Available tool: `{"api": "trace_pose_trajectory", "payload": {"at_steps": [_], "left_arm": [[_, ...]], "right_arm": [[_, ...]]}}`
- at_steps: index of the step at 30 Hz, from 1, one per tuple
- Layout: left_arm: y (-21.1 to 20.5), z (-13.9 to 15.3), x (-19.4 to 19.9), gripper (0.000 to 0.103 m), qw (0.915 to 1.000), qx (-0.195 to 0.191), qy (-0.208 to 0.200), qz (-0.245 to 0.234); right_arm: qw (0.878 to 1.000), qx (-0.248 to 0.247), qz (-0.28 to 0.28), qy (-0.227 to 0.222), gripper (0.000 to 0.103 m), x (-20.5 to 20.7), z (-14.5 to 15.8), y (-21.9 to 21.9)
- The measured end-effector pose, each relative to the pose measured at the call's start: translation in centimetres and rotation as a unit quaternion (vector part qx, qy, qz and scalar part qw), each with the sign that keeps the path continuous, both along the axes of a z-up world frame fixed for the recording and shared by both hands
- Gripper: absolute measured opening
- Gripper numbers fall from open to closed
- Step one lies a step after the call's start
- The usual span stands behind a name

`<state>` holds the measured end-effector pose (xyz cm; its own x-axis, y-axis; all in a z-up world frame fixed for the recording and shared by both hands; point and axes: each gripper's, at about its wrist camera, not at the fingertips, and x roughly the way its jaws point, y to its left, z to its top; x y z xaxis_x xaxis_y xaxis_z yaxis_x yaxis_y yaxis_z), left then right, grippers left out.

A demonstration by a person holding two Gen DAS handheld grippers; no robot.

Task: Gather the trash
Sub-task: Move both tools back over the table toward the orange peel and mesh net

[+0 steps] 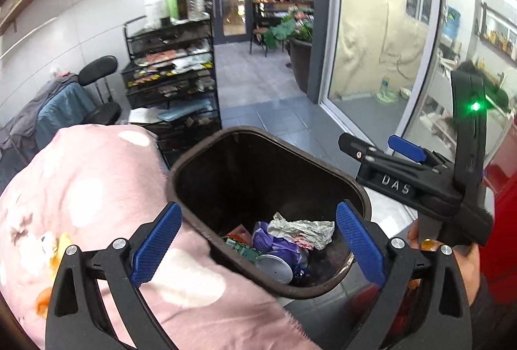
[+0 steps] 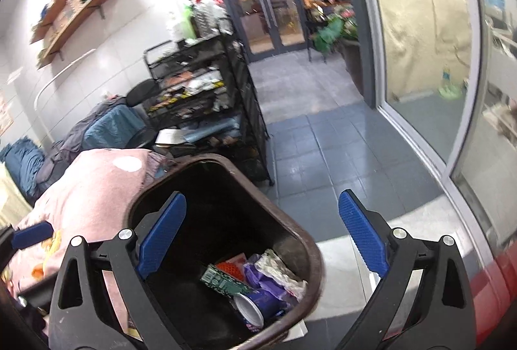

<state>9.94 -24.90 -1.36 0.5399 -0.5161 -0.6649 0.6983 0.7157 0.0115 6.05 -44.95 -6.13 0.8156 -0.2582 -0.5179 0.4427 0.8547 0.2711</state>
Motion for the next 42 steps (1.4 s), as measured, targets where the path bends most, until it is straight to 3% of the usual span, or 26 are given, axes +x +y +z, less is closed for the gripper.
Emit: {"api": "trace_pose_trajectory", "payload": {"at_steps": [4,8,12,18,21,27,32,36,42], "left_arm": [[2.6,1.0,-0.5,0.097,0.9993,-0.020,-0.017,0.027],[5.5,1.5,-0.9,0.098,0.9969,-0.021,-0.047,0.060],[8.7,1.5,-0.7,0.098,0.9946,-0.033,-0.043,0.088],[13.6,1.0,-0.1,0.098,0.9893,-0.024,-0.042,0.137],[16.2,0.7,0.4,0.098,0.9846,-0.023,-0.041,0.168],[21.9,-0.1,1.3,0.098,0.9727,-0.024,-0.024,0.229],[27.5,-1.4,2.0,0.098,0.9588,-0.013,-0.009,0.283],[31.2,-2.7,3.0,0.098,0.9498,-0.002,0.013,0.313],[33.2,-3.8,4.6,0.096,0.9494,-0.001,0.051,0.310]], "right_arm": [[0.998,-0.058,0.016,-0.033,0.097,0.1,1.3,3.3],[0.991,-0.100,0.077,-0.047,0.098,1.2,2.3,6.4],[0.984,-0.091,0.150,-0.031,0.098,3.1,2.6,9.1],[0.975,-0.082,0.206,-0.009,0.098,5.2,3.2,13.2],[0.965,-0.068,0.253,0.003,0.098,6.5,3.4,15.4],[0.944,-0.101,0.312,0.028,0.098,8.3,3.5,21.3],[0.919,-0.092,0.379,0.049,0.098,9.8,3.4,25.2],[0.898,-0.120,0.415,0.077,0.098,10.7,2.8,28.9],[0.878,-0.160,0.435,0.123,0.097,12.5,1.8,32.5]]}}
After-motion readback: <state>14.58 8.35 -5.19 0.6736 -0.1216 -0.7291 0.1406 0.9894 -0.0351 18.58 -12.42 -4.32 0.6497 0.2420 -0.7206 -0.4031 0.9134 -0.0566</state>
